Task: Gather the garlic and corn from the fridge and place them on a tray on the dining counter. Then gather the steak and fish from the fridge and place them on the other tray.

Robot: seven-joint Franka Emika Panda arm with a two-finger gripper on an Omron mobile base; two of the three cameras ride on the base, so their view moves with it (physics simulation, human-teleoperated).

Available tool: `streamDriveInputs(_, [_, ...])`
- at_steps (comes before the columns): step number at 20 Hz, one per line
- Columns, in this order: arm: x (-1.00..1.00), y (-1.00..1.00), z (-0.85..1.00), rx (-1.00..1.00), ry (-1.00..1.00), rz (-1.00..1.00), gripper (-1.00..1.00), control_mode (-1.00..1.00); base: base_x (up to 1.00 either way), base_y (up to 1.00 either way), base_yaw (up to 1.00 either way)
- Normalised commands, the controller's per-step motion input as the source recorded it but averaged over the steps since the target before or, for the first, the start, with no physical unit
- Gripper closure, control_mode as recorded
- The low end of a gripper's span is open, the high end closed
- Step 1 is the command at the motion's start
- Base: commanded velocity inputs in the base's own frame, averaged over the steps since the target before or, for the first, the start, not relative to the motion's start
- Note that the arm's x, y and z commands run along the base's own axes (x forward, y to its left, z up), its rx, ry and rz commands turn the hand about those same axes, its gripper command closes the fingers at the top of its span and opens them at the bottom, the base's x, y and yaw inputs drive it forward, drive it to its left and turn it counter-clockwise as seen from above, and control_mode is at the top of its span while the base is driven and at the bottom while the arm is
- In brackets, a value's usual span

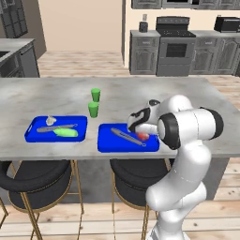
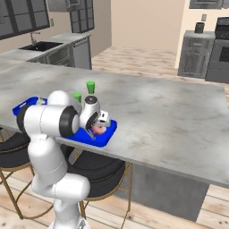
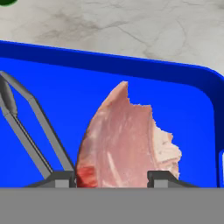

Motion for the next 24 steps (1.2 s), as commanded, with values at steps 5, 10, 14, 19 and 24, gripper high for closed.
streamDriveInputs(5, [-0.21,-0.11,0.41,0.0,0.0,0.0,-1.0,-1.0,0.0,0.0,0.0])
streamDriveInputs(10, [-0.82,-0.22,0.49,0.0,-0.02,0.0,-1.0,-1.0,0.0,0.0,0.0])
streamDriveInputs(14, [-0.77,-0.03,0.43,0.0,-0.01,0.0,-1.0,-1.0,0.0,0.0,0.0])
streamDriveInputs(19, [-0.81,0.0,0.4,0.0,0.0,0.0,-1.0,-1.0,0.0,0.0,0.0])
streamDriveInputs(24, [-0.81,0.0,0.3,0.0,-0.06,0.0,-1.0,-1.0,0.0,0.0,0.0])
